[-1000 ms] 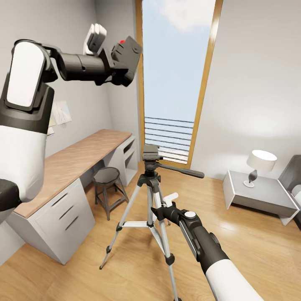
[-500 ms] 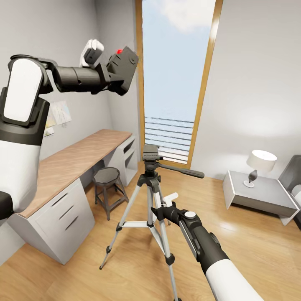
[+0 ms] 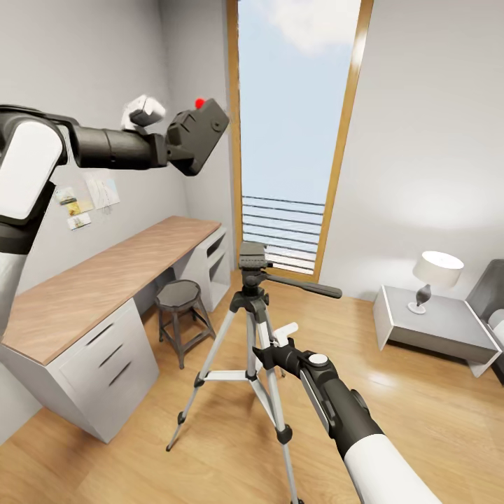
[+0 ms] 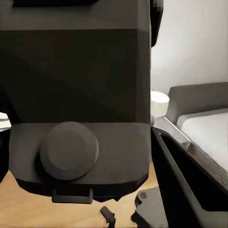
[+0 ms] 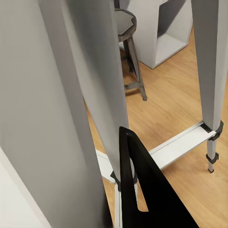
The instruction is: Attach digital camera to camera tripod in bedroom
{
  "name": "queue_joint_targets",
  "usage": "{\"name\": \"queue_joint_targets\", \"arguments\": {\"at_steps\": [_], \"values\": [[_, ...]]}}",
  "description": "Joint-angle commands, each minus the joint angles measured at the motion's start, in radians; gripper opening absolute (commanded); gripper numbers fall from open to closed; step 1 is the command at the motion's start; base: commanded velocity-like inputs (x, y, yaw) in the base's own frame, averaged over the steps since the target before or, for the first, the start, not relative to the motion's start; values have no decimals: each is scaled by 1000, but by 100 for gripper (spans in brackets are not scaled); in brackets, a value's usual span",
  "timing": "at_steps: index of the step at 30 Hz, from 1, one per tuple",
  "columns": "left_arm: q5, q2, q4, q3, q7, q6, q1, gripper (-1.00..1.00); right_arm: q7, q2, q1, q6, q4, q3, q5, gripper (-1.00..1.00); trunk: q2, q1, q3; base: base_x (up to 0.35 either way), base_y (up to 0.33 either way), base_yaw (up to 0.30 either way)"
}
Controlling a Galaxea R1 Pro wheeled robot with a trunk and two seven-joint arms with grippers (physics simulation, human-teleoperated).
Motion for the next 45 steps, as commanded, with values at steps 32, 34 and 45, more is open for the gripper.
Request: {"name": "queue_joint_targets", "arguments": {"at_steps": [32,34,45], "values": [[-67,38,5,-43,-141,-100,-2,-100,6,2,-1,4,-2,-3,7,-100,-2,1,-2,0,0,0],[-100,97,-5,-56,-417,-92,-2,-100,6,1,-1,4,-2,-3,7,-100,-2,1,-2,0,0,0],[-239,190,-54,-59,-571,-167,-2,-100,6,2,-1,4,-2,-3,6,-100,-2,1,-2,0,0,0]]}}
